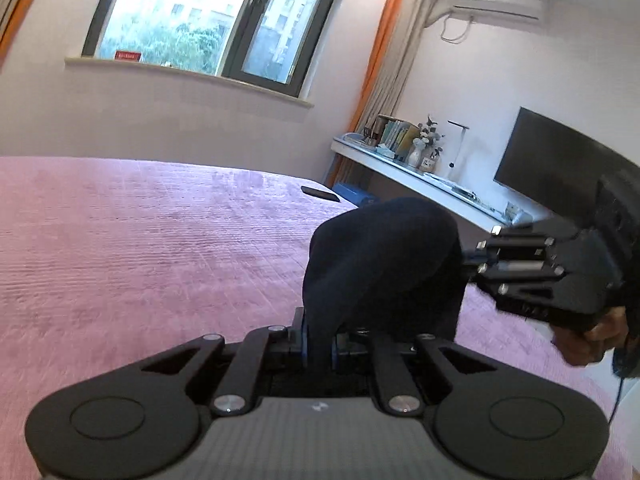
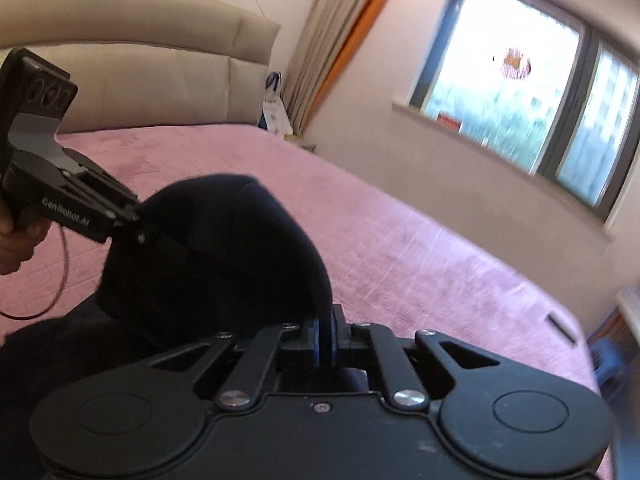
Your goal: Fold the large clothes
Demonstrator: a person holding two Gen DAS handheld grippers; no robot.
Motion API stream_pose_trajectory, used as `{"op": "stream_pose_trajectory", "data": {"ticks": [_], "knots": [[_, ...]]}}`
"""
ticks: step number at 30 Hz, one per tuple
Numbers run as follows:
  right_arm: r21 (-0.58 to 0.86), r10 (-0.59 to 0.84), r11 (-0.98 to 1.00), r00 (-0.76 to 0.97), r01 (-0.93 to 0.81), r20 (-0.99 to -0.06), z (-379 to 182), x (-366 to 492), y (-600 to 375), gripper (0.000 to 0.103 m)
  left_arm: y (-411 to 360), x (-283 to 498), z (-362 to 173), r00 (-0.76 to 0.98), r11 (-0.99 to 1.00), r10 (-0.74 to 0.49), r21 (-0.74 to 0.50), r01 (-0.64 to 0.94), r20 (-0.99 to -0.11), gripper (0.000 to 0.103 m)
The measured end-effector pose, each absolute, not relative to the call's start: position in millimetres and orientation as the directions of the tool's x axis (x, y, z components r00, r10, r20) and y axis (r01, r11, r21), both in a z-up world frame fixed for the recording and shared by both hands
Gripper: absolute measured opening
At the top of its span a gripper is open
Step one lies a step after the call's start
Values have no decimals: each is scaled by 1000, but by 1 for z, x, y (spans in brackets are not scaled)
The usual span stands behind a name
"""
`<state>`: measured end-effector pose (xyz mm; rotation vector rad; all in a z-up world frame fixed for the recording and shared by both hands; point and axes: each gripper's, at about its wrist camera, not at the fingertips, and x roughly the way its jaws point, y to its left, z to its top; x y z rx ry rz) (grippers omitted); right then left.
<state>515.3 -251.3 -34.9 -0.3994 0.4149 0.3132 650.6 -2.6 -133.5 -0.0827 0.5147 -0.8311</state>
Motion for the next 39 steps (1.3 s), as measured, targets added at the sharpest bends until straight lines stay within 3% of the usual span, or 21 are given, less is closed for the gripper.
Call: {"op": "stream_pose_trajectory", "data": {"ticks": [5, 8, 10, 12, 13, 17, 21, 23, 25, 28, 30, 34, 37, 38, 39], "knots": [[-357, 182, 867, 889, -347, -420, -61, 435, -225, 6, 3, 562, -145, 642, 762, -629, -185, 620, -438, 15], [-421, 148, 828, 869, -370, -473, -110, 397, -207, 6, 1, 521, -179, 622, 798, -564, -166, 579, -543, 17], [-430, 144, 788, 811, -440, -567, -144, 369, -203, 17, 6, 494, -198, 599, 820, -524, -166, 548, -605, 24], [-395, 147, 763, 733, -511, -664, -165, 348, -205, 46, 12, 470, -214, 546, 822, -506, -182, 539, -667, 32], [-370, 140, 756, 685, -540, -715, -172, 339, -209, 50, 16, 461, -218, 514, 816, -511, -201, 541, -689, 34], [-298, 120, 818, 653, -492, -748, -158, 338, -229, 49, 34, 444, -216, 490, 823, -521, -259, 505, -699, 46], [-132, 141, 944, 732, -302, -666, -119, 398, -239, 50, 24, 480, -200, 586, 834, -544, -310, 456, -601, 49], [-17, 168, 970, 723, -241, -670, -123, 439, -232, 50, -1, 509, -202, 612, 832, -552, -319, 455, -566, 50], [9, 135, 983, 700, -181, -701, -143, 474, -218, 50, -24, 527, -209, 619, 831, -555, -325, 452, -556, 50], [-64, 18, 989, 547, -130, -837, -200, 509, -213, 31, -46, 563, -242, 572, 854, -517, -344, 390, -637, 41], [-132, -70, 988, 515, -84, -854, -223, 500, -238, 0, -42, 571, -258, 551, 880, -470, -317, 353, -690, 34], [-86, -59, 996, 514, -29, -856, -225, 479, -270, 0, -7, 554, -262, 551, 882, -469, -336, 330, -691, 35], [-70, -73, 997, 539, 27, -839, -205, 478, -261, 0, 9, 532, -256, 550, 879, -475, -346, 327, -687, 44], [-15, -29, 999, 563, 29, -826, -195, 474, -256, 17, 14, 525, -253, 544, 871, -489, -355, 338, -682, 49], [60, 40, 998, 585, 15, -810, -186, 470, -251, 23, 14, 516, -248, 547, 869, -493, -353, 348, -676, 50]]}}
